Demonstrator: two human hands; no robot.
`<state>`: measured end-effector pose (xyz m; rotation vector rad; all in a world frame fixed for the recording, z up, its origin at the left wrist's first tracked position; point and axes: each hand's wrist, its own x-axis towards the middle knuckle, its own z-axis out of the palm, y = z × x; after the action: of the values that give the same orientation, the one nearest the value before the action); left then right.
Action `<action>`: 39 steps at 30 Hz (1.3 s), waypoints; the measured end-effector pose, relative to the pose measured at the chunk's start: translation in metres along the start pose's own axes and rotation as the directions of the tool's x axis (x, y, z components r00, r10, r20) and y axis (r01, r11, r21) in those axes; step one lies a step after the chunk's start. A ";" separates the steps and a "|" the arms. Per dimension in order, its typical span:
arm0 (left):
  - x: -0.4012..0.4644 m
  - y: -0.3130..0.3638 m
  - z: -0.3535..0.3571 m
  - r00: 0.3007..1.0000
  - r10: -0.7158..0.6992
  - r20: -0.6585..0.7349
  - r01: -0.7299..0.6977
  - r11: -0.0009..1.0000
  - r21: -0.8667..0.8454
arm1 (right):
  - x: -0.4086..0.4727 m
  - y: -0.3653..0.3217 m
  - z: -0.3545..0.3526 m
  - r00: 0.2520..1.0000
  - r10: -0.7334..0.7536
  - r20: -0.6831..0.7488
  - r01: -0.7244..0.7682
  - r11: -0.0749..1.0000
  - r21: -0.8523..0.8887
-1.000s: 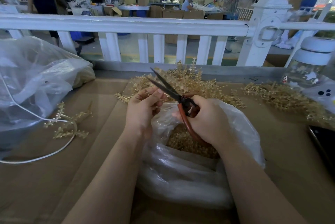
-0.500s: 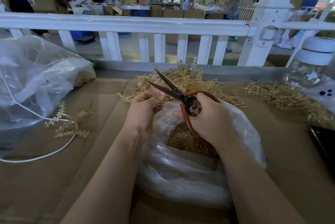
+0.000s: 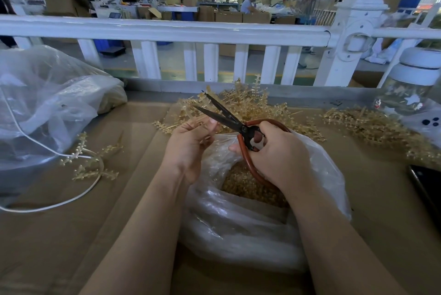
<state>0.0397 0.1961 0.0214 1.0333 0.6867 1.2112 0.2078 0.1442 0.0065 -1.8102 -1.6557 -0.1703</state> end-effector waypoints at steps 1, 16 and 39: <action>0.000 0.000 0.000 1.000 -0.003 0.006 0.003 1.000 -0.008 | 0.000 -0.001 -0.001 1.000 -0.003 -0.009 0.002 1.000 -0.013; 0.000 0.000 -0.002 0.999 -0.043 -0.019 0.042 0.999 -0.031 | -0.001 -0.005 -0.003 0.999 -0.004 -0.041 0.002 0.999 -0.053; 0.002 0.001 -0.004 0.957 -0.228 -0.180 0.213 0.972 -0.102 | 0.000 0.000 0.004 0.981 0.077 0.181 -0.126 0.953 0.276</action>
<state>0.0368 0.1992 0.0207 0.7559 0.8704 1.1410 0.2065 0.1462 0.0033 -1.7180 -1.6002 0.2632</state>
